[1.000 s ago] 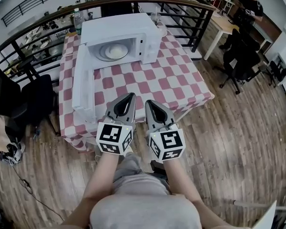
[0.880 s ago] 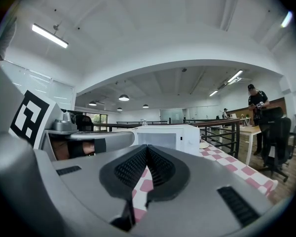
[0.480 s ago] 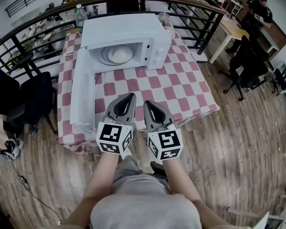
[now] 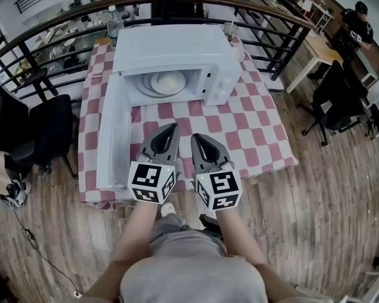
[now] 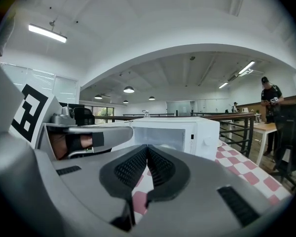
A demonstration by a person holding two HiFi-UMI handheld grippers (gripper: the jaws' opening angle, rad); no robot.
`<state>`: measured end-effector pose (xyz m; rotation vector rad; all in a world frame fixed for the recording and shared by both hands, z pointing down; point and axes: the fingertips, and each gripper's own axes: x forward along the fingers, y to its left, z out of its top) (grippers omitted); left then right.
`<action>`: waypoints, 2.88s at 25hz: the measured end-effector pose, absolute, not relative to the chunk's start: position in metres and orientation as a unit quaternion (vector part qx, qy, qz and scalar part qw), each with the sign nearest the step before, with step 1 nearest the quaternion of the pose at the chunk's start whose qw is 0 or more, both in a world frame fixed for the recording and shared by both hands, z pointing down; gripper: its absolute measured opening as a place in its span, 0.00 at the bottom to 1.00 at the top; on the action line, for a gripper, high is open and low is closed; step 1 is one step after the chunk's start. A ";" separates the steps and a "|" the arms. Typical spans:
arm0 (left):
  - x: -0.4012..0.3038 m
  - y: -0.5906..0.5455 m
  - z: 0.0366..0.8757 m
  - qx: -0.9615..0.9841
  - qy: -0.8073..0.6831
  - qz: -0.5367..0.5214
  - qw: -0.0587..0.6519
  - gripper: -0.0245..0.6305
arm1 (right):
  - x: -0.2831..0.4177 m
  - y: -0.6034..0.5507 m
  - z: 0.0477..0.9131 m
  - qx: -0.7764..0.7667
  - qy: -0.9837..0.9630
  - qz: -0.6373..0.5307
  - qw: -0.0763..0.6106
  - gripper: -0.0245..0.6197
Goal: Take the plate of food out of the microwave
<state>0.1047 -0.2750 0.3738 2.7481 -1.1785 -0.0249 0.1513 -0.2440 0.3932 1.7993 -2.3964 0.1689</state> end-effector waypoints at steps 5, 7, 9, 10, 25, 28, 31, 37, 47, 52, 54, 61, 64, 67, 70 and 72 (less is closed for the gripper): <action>0.103 -0.298 0.378 0.914 -0.398 -0.009 0.080 0.04 | 0.152 -0.271 0.396 0.595 -0.799 0.059 0.069 0.08; 0.102 -0.303 0.382 0.914 -0.398 -0.007 0.081 0.04 | 0.152 -0.278 0.400 0.593 -0.800 0.065 0.068 0.08; 0.100 -0.307 0.387 0.913 -0.400 -0.005 0.082 0.04 | 0.150 -0.283 0.405 0.589 -0.802 0.074 0.065 0.08; 0.098 -0.310 0.388 0.912 -0.401 -0.004 0.083 0.04 | 0.149 -0.285 0.406 0.587 -0.803 0.077 0.063 0.08; 0.096 -0.334 0.400 0.912 -0.401 -0.003 0.089 0.04 | 0.153 -0.309 0.415 0.588 -0.802 0.097 0.037 0.12; 0.094 -0.340 0.402 0.910 -0.406 -0.003 0.089 0.04 | 0.152 -0.318 0.413 0.580 -0.808 0.104 0.005 0.25; 0.092 -0.346 0.404 0.908 -0.410 -0.001 0.086 0.04 | 0.155 -0.327 0.412 0.579 -0.808 0.109 -0.013 0.39; 0.090 -0.358 0.404 0.902 -0.423 -0.003 0.081 0.04 | 0.156 -0.347 0.423 0.541 -0.824 0.167 -0.010 0.44; 0.087 -0.381 0.417 0.893 -0.443 0.009 0.083 0.04 | 0.152 -0.394 0.461 0.517 -0.816 0.259 0.004 0.43; 0.092 -0.391 0.424 0.891 -0.446 0.018 0.083 0.04 | 0.161 -0.419 0.477 0.534 -0.789 0.302 -0.032 0.43; 0.093 -0.393 0.428 0.891 -0.446 0.022 0.084 0.04 | 0.167 -0.428 0.484 0.543 -0.773 0.325 -0.052 0.43; 0.099 -0.401 0.432 0.894 -0.441 0.037 0.076 0.04 | 0.177 -0.455 0.512 0.558 -0.714 0.407 -0.111 0.44; 0.099 -0.404 0.431 0.893 -0.442 0.039 0.074 0.04 | 0.180 -0.465 0.526 0.564 -0.685 0.442 -0.130 0.44; 0.096 -0.407 0.433 0.891 -0.446 0.041 0.074 0.04 | 0.184 -0.474 0.541 0.572 -0.650 0.479 -0.146 0.44; 0.094 -0.409 0.435 0.890 -0.448 0.046 0.074 0.04 | 0.190 -0.483 0.554 0.581 -0.613 0.510 -0.162 0.44; 0.094 -0.410 0.437 0.890 -0.447 0.048 0.074 0.04 | 0.193 -0.490 0.562 0.584 -0.591 0.529 -0.172 0.45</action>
